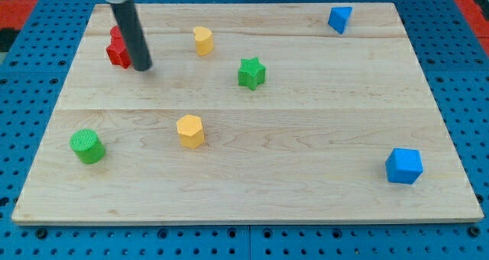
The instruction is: Push the green star to the center left
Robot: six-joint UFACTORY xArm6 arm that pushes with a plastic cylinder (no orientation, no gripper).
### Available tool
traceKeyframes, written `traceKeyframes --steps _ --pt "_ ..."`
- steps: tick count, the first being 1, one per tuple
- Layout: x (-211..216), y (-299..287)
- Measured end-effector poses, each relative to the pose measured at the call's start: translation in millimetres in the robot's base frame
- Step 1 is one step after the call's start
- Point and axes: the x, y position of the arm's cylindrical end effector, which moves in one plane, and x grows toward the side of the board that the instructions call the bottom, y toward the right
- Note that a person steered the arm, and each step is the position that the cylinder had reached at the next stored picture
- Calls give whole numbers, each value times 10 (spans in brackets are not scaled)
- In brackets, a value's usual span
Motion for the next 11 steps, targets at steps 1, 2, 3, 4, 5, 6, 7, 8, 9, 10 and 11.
traceKeyframes --steps 1,2,3,4,5,6,7,8,9,10,11 --pt "-106 678" --pt "-265 752" --pt "-148 1355" --pt "-347 1734" --pt "-233 2178" --pt "70 2192" --pt "108 1476" --pt "242 1124" --pt "546 1202" --pt "572 941" --pt "457 764"
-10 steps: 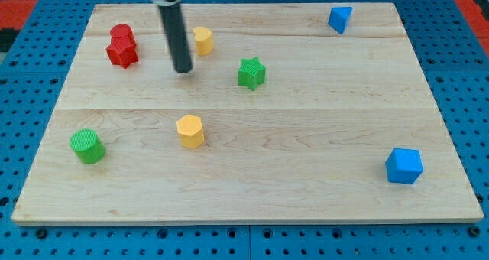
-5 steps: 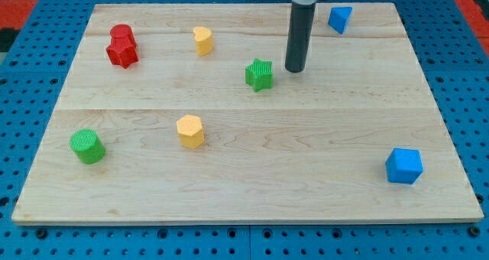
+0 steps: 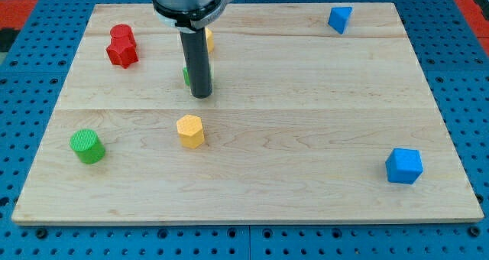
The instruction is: Push the green star to the center left
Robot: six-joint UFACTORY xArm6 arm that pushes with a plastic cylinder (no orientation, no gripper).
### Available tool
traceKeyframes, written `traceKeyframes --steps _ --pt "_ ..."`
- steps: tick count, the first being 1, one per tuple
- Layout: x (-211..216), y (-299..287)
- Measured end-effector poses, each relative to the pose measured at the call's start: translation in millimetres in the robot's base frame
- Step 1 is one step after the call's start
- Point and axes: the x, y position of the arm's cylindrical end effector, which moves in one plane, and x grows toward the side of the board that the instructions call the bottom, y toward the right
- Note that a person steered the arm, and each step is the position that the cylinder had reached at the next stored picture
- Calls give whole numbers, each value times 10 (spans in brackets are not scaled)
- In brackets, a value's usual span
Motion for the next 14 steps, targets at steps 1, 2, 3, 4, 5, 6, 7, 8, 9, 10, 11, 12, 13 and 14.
traceKeyframes --steps 1,2,3,4,5,6,7,8,9,10,11,12,13,14 --pt "-122 102" --pt "-179 294" --pt "-337 345" --pt "-287 230" --pt "-121 -205" --pt "-121 -131" --pt "-200 -77" --pt "-423 -24" --pt "-483 -205" --pt "-606 -245" --pt "-684 -360" --pt "-623 -957" --pt "-518 -1463" --pt "-401 -1567"
